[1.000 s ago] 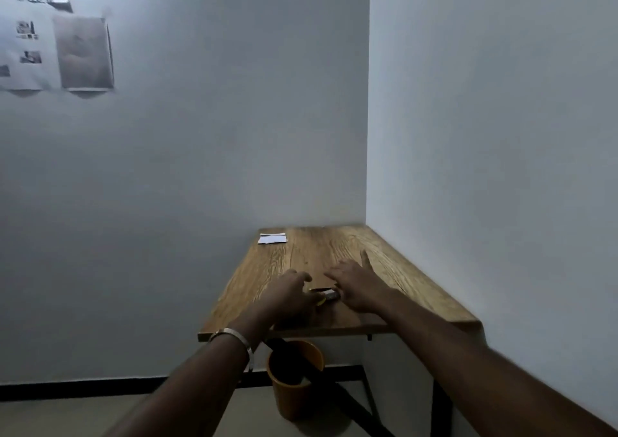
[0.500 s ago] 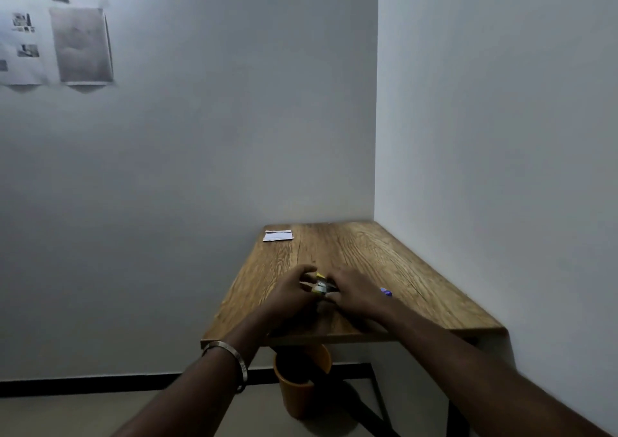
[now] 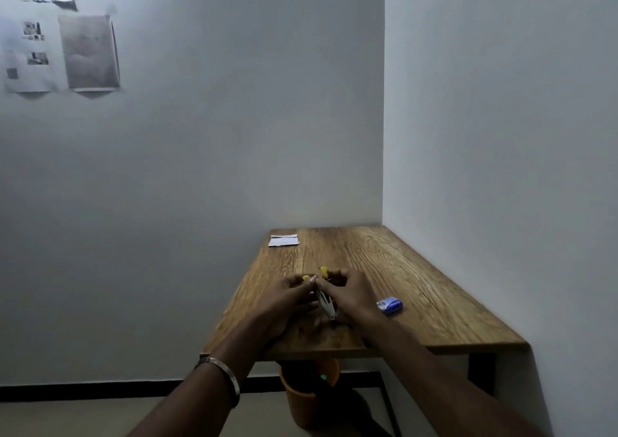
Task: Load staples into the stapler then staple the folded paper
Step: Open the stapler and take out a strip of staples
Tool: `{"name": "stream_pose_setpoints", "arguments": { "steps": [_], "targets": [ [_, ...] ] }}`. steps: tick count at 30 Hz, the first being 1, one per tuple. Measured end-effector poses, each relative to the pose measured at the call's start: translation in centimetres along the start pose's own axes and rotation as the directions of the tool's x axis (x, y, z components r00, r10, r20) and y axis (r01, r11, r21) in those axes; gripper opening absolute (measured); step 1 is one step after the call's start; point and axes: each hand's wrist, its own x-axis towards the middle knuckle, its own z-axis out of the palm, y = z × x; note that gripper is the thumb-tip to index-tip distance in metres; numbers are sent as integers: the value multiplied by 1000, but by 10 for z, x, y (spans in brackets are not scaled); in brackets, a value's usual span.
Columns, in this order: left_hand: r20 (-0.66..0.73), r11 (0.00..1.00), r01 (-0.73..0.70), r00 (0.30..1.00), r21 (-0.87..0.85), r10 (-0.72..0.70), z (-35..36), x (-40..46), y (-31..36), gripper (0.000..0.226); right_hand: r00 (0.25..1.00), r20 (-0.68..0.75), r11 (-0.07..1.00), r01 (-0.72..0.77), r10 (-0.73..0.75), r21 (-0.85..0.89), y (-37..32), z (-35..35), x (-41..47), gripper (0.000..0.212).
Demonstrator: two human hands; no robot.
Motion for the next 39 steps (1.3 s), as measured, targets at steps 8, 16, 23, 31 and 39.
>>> {"name": "stream_pose_setpoints", "arguments": {
  "steps": [8, 16, 23, 31, 39],
  "targets": [
    [-7, 998, -2, 1000, 67, 2, 5, 1, -3, 35, 998, -40, 992, -44, 49, 121, 9, 12, -2, 17],
    [-97, 999, 37, 994, -33, -40, 6, -1, 8, 36, 989, -118, 977, -64, 89, 206, 5, 8, -2, 18],
    [-355, 902, -82, 931, -425, -83, 0, 0, 11, 31, 971, -75, 868, -167, 227, 467, 10, 6, 0, 13],
    [-422, 855, -83, 891, -512, -167, -2, -4, 17, 54, 972, -51, 852, -177, 231, 493, 8, 8, -1, 20],
    [-474, 998, 16, 879, -58, -42, -9, -6, 15, 28, 943, -163, 785, -137, 290, 603, 8, 4, 3, 22]
  ]
}}
